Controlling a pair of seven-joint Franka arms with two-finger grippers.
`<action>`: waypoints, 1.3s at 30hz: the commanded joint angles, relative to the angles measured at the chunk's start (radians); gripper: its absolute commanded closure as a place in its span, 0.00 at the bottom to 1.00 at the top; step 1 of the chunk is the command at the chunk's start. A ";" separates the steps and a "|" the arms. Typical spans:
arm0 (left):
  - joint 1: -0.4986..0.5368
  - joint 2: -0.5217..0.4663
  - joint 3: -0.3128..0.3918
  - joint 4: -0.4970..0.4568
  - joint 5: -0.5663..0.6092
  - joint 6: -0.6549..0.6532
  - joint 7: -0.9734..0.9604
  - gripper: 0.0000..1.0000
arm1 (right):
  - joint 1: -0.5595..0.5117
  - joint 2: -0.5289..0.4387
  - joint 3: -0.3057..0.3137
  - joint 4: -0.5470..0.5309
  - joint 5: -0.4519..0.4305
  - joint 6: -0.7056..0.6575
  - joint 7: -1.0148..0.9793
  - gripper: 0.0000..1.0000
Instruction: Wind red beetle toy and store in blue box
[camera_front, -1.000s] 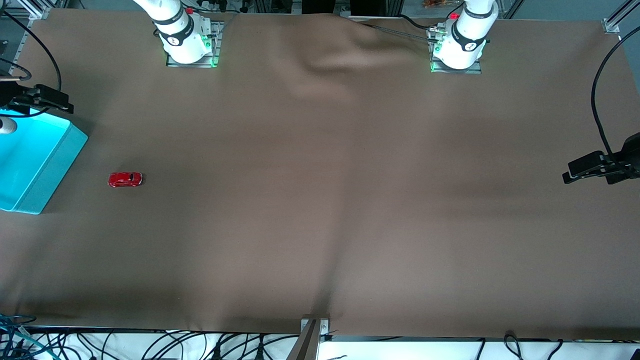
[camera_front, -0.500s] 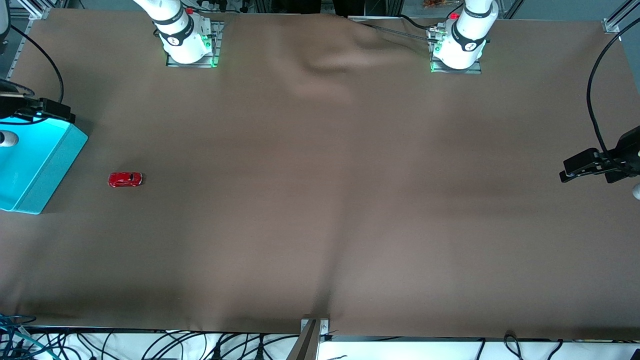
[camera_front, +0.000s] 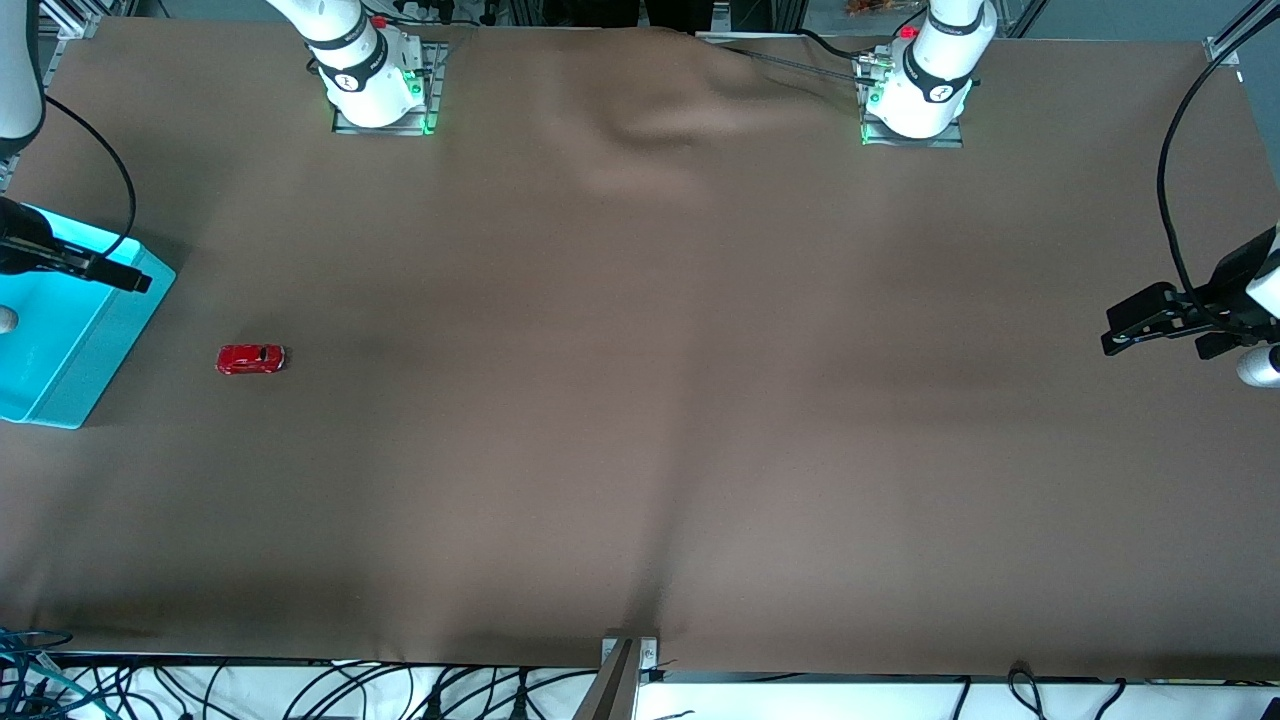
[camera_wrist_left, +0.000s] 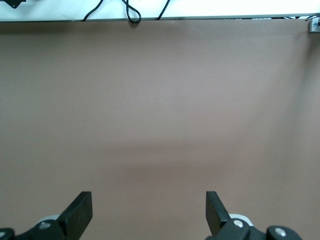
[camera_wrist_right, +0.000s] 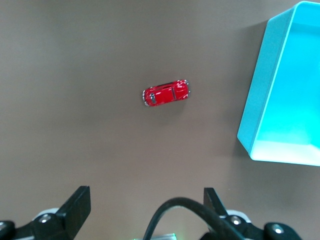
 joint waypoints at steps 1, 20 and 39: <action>0.001 -0.018 0.009 -0.021 0.011 -0.013 0.025 0.00 | -0.002 -0.037 0.003 -0.100 0.019 0.115 0.150 0.00; -0.001 -0.013 0.006 -0.022 0.011 -0.013 0.019 0.00 | -0.002 -0.022 -0.020 -0.316 0.019 0.429 0.372 0.00; -0.010 -0.008 0.005 -0.021 0.008 -0.012 0.024 0.00 | -0.003 0.055 -0.058 -0.416 0.019 0.604 0.612 0.00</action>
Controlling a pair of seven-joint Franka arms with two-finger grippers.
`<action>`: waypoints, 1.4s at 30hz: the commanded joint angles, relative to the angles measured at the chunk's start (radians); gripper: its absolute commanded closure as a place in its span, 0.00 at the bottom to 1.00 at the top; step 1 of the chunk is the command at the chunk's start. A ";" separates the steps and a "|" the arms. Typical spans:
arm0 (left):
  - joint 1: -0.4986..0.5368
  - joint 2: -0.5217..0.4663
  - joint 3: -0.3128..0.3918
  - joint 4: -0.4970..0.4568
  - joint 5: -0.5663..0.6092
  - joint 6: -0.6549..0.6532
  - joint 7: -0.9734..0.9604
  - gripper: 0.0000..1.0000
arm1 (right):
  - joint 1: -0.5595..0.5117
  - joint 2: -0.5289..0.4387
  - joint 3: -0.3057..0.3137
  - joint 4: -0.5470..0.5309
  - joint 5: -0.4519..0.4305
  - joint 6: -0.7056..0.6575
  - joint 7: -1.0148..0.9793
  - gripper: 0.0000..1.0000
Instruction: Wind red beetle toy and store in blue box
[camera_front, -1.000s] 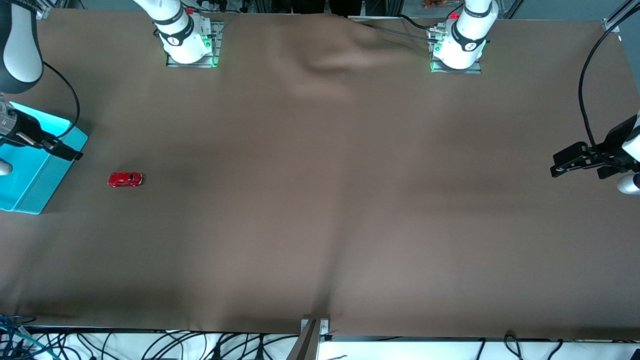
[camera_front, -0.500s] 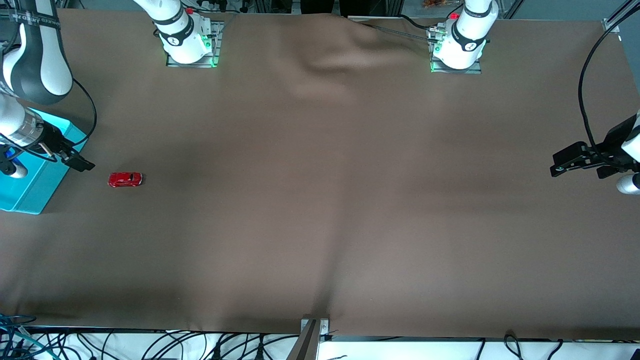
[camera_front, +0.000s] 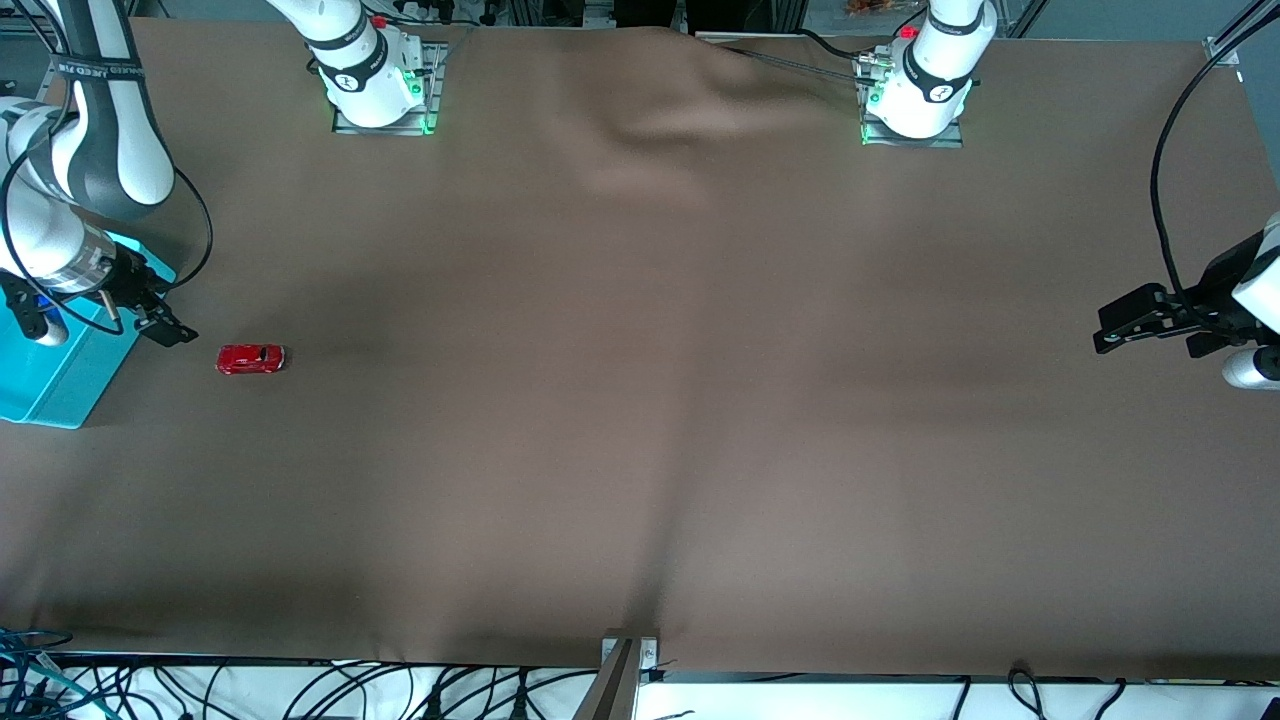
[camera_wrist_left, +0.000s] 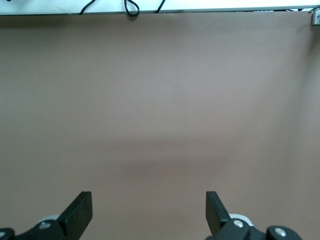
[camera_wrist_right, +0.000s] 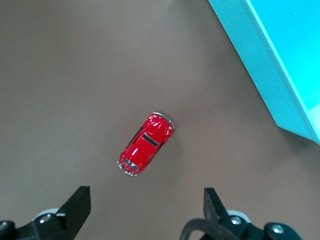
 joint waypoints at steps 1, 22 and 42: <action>-0.003 -0.010 0.004 -0.012 0.008 -0.004 0.024 0.00 | -0.003 0.029 0.003 -0.008 0.014 0.039 0.085 0.00; -0.009 0.015 0.004 -0.006 0.008 0.001 0.027 0.00 | 0.002 0.197 0.036 -0.006 0.029 0.279 0.292 0.00; -0.009 0.015 0.004 -0.006 0.008 0.001 0.025 0.00 | -0.001 0.274 0.070 0.000 0.065 0.381 0.393 0.00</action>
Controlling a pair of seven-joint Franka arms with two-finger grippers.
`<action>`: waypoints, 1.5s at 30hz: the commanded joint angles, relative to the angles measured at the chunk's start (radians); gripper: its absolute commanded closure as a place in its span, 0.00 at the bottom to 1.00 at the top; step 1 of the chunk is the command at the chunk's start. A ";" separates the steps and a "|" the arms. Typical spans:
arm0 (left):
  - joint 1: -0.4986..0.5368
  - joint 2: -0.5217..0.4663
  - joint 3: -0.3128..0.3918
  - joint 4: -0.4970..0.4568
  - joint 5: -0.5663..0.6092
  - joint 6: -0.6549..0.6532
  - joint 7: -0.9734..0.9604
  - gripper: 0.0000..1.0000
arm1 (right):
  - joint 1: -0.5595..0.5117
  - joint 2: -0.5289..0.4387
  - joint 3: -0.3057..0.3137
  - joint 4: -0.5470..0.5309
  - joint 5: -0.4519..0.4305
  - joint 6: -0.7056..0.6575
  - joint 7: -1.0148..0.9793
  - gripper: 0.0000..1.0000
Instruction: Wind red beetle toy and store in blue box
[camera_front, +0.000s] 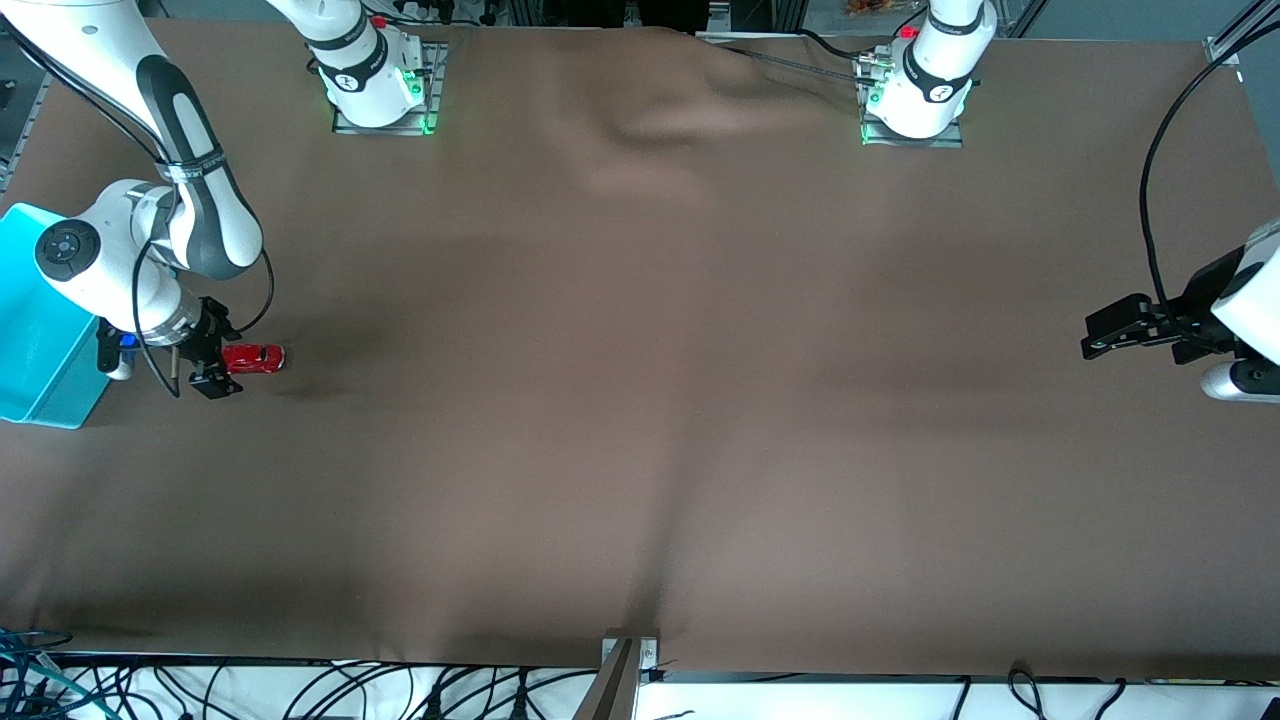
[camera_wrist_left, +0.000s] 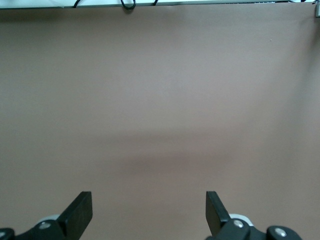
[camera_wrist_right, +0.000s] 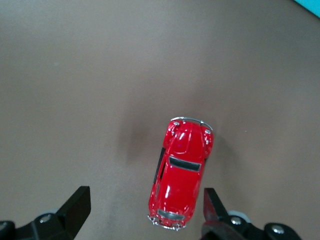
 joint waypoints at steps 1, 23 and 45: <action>-0.005 -0.005 0.004 -0.001 0.007 0.001 0.021 0.00 | -0.006 0.027 0.007 0.001 0.025 0.038 0.010 0.00; -0.005 -0.004 0.004 -0.002 0.007 0.001 0.023 0.00 | -0.026 0.074 0.002 0.001 0.027 0.044 0.012 0.00; -0.007 -0.004 0.004 -0.002 0.007 0.001 0.021 0.00 | -0.028 0.097 0.005 0.001 0.025 0.044 0.044 1.00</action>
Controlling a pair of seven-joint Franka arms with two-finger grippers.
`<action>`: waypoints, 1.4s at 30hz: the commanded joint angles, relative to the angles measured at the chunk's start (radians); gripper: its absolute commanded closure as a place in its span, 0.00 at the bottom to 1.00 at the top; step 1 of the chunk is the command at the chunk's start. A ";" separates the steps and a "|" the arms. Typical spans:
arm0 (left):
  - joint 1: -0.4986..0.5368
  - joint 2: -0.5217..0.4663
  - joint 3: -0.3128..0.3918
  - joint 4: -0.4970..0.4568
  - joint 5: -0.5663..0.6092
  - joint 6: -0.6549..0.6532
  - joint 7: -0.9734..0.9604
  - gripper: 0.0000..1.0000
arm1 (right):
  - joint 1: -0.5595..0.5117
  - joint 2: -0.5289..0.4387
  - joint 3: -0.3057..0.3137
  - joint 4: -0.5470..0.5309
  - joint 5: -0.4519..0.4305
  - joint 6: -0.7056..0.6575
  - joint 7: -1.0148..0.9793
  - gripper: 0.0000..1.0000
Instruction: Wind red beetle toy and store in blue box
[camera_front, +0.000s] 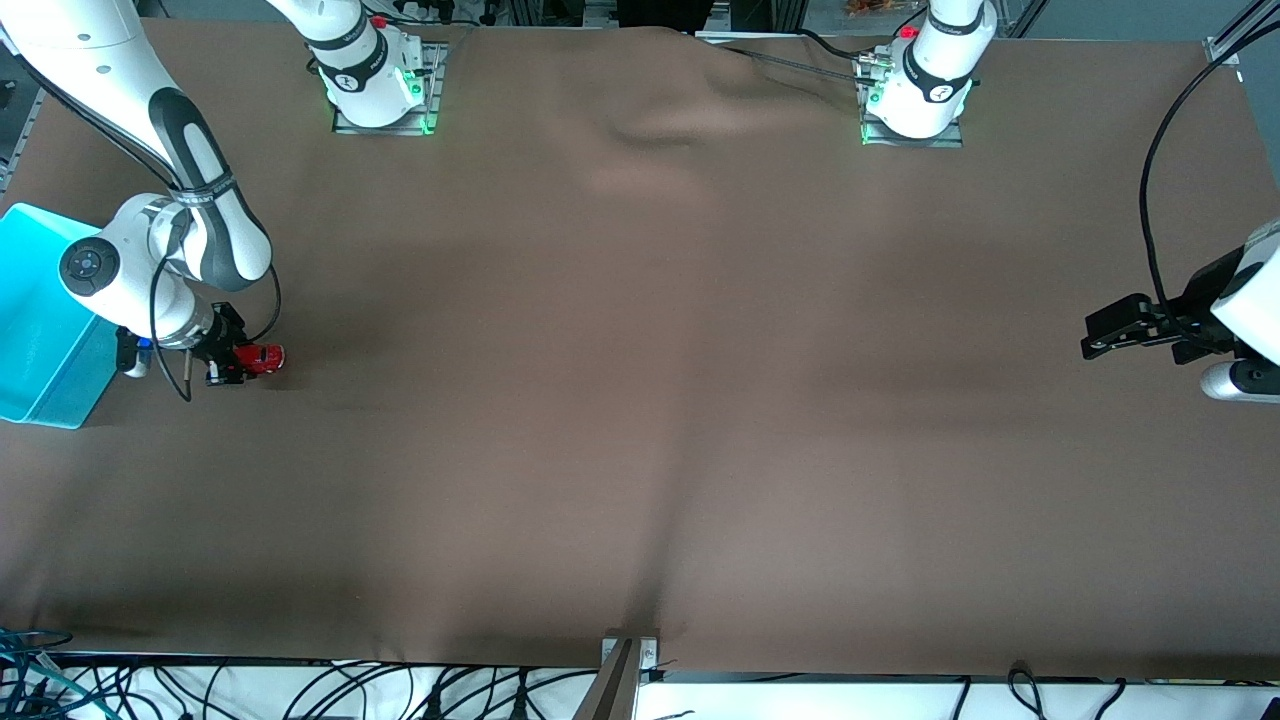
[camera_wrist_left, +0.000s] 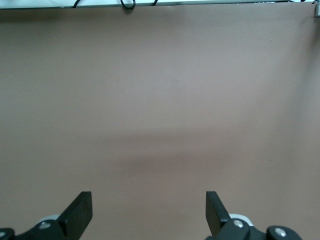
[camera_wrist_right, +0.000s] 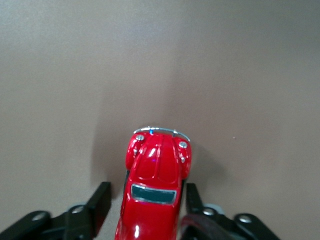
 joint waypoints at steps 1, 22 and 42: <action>-0.007 -0.004 0.004 -0.002 0.007 0.001 0.020 0.00 | -0.006 0.009 0.008 0.001 0.012 0.014 0.010 1.00; -0.008 0.001 -0.008 0.001 0.005 0.002 0.020 0.00 | -0.003 -0.085 0.013 0.001 -0.003 -0.127 -0.073 1.00; -0.005 0.001 -0.007 -0.001 0.005 0.002 0.022 0.00 | 0.005 -0.163 0.013 0.001 -0.009 -0.221 -0.258 1.00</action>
